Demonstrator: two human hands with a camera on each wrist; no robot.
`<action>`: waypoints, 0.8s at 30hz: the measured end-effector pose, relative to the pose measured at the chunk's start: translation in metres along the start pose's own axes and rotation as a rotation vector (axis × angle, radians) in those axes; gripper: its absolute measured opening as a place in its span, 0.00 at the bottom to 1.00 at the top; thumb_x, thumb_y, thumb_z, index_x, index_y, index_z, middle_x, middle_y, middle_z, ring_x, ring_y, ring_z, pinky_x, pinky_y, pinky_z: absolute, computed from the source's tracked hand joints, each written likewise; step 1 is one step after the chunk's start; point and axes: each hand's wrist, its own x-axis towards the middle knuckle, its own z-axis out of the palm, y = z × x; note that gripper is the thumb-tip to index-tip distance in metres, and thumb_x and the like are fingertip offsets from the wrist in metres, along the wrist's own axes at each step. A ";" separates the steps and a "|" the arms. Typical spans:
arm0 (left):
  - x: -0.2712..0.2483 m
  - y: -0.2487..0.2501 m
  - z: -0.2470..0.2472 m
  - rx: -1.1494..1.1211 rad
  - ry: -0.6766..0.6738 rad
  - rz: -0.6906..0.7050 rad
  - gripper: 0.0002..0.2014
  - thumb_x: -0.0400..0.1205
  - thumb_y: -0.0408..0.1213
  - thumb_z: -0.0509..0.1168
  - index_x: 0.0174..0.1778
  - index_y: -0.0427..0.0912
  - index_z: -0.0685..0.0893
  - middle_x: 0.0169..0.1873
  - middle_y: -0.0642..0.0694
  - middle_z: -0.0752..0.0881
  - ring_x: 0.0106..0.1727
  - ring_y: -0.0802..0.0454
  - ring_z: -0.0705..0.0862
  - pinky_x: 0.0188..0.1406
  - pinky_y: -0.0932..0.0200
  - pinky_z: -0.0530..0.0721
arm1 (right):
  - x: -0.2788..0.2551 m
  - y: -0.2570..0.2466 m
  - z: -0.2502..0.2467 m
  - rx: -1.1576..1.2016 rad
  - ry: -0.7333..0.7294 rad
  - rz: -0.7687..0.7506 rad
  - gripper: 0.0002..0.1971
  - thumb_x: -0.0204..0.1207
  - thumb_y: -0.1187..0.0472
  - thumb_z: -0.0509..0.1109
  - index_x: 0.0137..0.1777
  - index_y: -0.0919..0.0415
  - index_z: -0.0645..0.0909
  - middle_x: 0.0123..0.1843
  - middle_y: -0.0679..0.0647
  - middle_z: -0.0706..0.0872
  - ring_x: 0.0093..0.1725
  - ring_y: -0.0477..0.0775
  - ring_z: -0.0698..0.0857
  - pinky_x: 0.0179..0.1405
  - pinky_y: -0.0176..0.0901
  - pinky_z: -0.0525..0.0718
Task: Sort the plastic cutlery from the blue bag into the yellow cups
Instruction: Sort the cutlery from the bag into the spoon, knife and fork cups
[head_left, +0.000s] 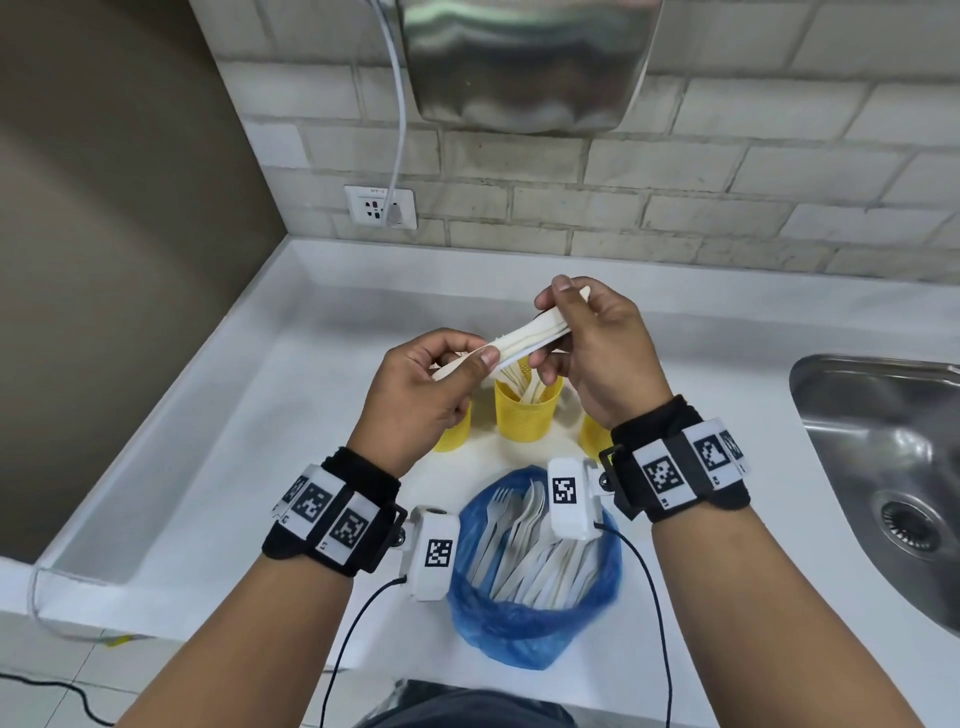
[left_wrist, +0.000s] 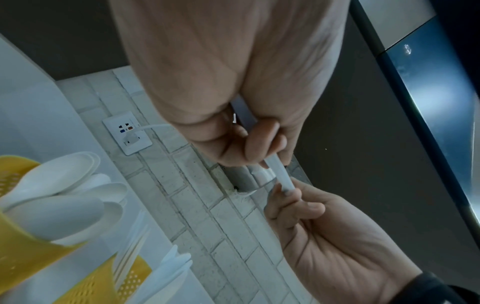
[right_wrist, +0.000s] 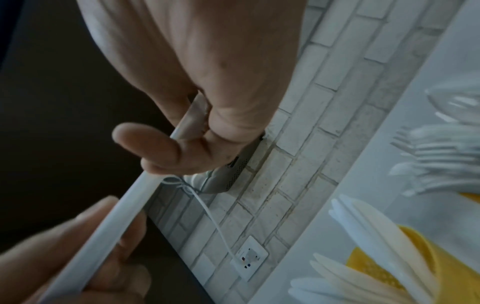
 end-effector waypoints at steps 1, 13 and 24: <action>0.001 -0.001 0.001 0.004 -0.007 -0.004 0.03 0.85 0.34 0.73 0.45 0.43 0.89 0.32 0.38 0.75 0.24 0.48 0.70 0.21 0.61 0.67 | 0.001 0.001 0.000 -0.032 0.001 -0.003 0.12 0.91 0.57 0.64 0.48 0.65 0.78 0.37 0.60 0.80 0.23 0.59 0.82 0.18 0.41 0.77; 0.005 -0.029 -0.025 0.214 0.078 -0.107 0.06 0.86 0.41 0.67 0.54 0.46 0.87 0.44 0.44 0.87 0.34 0.54 0.83 0.34 0.55 0.80 | 0.021 -0.004 -0.056 -0.277 0.252 -0.194 0.13 0.91 0.57 0.63 0.43 0.57 0.74 0.21 0.52 0.83 0.23 0.62 0.76 0.20 0.44 0.73; -0.039 -0.102 -0.016 0.803 -0.401 -0.042 0.05 0.79 0.44 0.77 0.47 0.55 0.89 0.42 0.53 0.84 0.39 0.61 0.81 0.44 0.64 0.79 | 0.047 0.047 -0.044 -0.936 0.120 -0.202 0.13 0.90 0.50 0.60 0.52 0.59 0.78 0.36 0.59 0.87 0.36 0.63 0.90 0.40 0.56 0.88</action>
